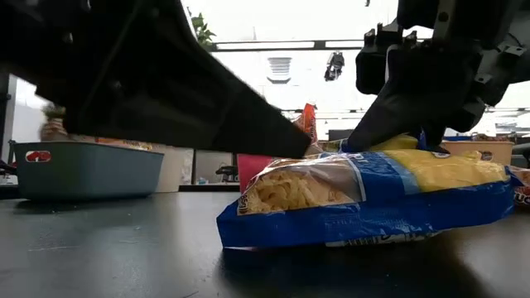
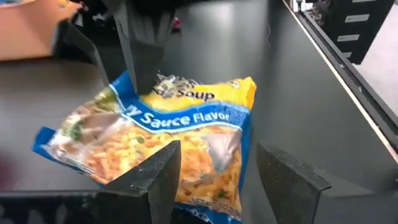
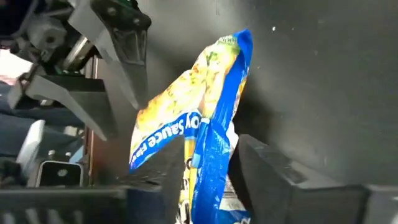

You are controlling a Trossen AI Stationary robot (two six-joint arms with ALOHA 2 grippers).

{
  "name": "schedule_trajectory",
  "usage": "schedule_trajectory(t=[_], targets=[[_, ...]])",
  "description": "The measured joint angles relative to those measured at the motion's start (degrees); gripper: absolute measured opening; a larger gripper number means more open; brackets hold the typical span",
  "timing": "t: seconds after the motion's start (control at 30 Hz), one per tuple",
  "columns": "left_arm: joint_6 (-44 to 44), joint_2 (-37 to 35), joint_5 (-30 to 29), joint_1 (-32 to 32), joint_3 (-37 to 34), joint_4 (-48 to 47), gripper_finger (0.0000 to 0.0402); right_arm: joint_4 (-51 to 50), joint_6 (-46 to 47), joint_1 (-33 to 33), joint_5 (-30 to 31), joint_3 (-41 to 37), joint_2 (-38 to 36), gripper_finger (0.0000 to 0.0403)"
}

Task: Sort Maruchan noodles
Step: Put the blue noodle pack into the yellow bin

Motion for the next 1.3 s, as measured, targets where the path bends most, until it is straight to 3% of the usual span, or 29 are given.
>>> schedule_trajectory(t=[0.3, 0.57, 0.9, 1.17, 1.3], targets=[[-3.0, 1.8, 3.46, 1.45, -0.02, 2.02, 0.0152, -6.32, 0.68, -1.88, -5.58, 0.0, -5.21, 0.0273], [-3.31, 1.95, 3.43, 1.6, -0.1, 1.89, 0.0132, -22.15, 4.83, -0.74, -5.07, 0.04, -12.9, 0.0363], [-4.32, 1.95, 3.51, 1.89, -0.42, 1.7, 0.0125, -20.7, 8.62, 2.62, -1.48, 0.02, -8.62, 0.037], [-4.44, 2.03, 2.67, 1.87, -0.55, 1.48, 0.0125, -0.64, 5.9, 2.59, -4.65, 0.05, 0.86, 0.037], [-4.41, 2.03, 2.61, 1.95, -0.57, 1.44, 0.0125, 4.63, 2.99, 2.59, -5.09, 1.81, 4.89, 0.037]])
